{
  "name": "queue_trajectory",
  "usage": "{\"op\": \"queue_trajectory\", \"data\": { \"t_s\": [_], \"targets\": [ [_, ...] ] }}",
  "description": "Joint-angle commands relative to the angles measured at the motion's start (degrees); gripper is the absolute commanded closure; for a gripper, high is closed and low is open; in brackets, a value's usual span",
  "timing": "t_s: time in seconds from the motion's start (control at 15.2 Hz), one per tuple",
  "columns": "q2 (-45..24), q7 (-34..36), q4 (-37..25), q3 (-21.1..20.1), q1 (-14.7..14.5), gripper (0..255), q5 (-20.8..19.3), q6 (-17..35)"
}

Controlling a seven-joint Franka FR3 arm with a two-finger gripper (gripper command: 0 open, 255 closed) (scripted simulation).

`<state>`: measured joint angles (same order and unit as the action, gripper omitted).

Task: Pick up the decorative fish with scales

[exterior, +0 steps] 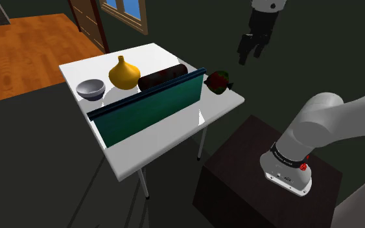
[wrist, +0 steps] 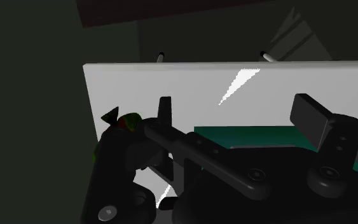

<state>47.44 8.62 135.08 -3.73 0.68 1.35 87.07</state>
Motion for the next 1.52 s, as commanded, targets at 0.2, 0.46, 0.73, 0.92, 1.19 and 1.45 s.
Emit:
{"op": "queue_trajectory", "data": {
  "t_s": [0.2, 0.46, 0.73, 0.92, 1.19, 1.45],
  "targets": [
    [-6.25, 2.28, -0.54, -0.95, 1.46, 0, -1.00, 4.03],
    [-15.02, 5.57, -2.27, -2.04, 3.48, 0, -2.69, 8.77],
    [-24.12, 9.16, -5.13, -2.81, 5.43, 0, -4.84, 12.60],
    [-31.04, 11.98, -7.97, -3.12, 6.79, 0, -6.72, 14.80],
    [-40.30, 15.76, -12.65, -3.06, 8.30, 0, -9.43, 16.78],
    [-49.49, 19.34, -18.29, -2.38, 9.40, 0, -12.12, 17.70]
  ]
}}
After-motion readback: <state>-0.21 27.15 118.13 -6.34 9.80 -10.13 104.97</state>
